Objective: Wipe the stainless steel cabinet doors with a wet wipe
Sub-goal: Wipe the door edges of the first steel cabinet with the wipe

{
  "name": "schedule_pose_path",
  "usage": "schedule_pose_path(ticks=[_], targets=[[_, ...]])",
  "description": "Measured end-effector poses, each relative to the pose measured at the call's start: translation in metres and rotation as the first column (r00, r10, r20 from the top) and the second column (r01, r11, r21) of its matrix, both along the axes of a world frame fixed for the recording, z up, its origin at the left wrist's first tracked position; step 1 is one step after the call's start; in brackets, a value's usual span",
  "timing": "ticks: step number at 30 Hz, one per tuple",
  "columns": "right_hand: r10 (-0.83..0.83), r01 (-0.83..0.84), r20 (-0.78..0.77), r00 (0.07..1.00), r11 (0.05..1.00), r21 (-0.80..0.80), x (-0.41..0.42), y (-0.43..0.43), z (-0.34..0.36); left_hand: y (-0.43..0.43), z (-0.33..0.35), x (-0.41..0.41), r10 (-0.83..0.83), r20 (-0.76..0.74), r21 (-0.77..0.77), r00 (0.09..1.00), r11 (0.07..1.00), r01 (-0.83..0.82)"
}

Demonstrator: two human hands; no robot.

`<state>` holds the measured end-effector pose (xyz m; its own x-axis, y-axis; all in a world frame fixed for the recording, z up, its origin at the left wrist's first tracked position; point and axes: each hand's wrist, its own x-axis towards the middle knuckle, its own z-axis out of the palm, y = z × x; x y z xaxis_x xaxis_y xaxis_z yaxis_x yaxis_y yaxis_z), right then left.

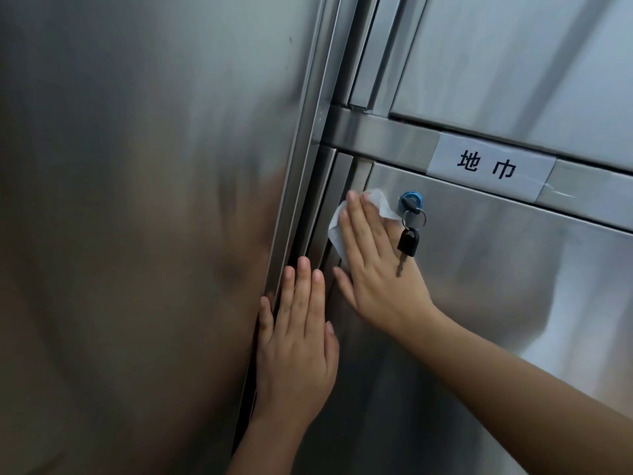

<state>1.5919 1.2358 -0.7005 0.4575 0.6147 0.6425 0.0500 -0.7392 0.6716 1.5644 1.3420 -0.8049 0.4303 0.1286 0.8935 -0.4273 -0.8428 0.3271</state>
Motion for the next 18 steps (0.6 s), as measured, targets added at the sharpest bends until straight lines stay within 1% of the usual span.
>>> schedule_pose_path(ticks=[2,5,8,9,12,15,17,18], targets=[[0.022,-0.022,-0.001,1.0,0.999,-0.034,0.001,-0.002,0.006,-0.002,-0.004,-0.001,0.0,-0.004,0.006,1.0,1.0,0.0],[0.031,-0.029,0.056,0.998,0.999,-0.028,0.004,0.002,0.023,-0.007,-0.01,-0.001,-0.017,-0.018,0.002,1.0,1.0,0.017],[-0.009,0.012,0.082,0.997,0.999,-0.033,0.003,0.002,0.023,-0.012,-0.02,-0.001,-0.051,-0.069,0.009,0.996,0.999,0.052],[-0.034,0.04,0.081,0.996,0.997,-0.066,0.002,0.0,0.017,-0.012,-0.024,0.0,-0.056,-0.096,0.009,0.994,0.998,0.057],[-0.101,0.117,0.08,0.992,0.966,-0.232,-0.002,-0.007,-0.007,-0.011,-0.039,0.0,-0.049,-0.182,0.012,0.982,0.999,0.052],[-0.079,0.095,0.064,0.995,0.948,-0.303,-0.005,-0.011,-0.011,-0.009,-0.053,0.001,-0.022,-0.244,0.037,0.969,0.999,0.032],[-0.037,0.055,0.07,0.997,0.959,-0.279,-0.003,-0.011,-0.002,-0.009,-0.056,0.001,-0.009,-0.264,0.046,0.964,0.999,0.022],[-0.005,0.018,0.057,0.998,0.973,-0.231,-0.002,-0.009,0.005,-0.01,-0.057,0.001,-0.007,-0.271,0.047,0.963,0.999,0.02]])
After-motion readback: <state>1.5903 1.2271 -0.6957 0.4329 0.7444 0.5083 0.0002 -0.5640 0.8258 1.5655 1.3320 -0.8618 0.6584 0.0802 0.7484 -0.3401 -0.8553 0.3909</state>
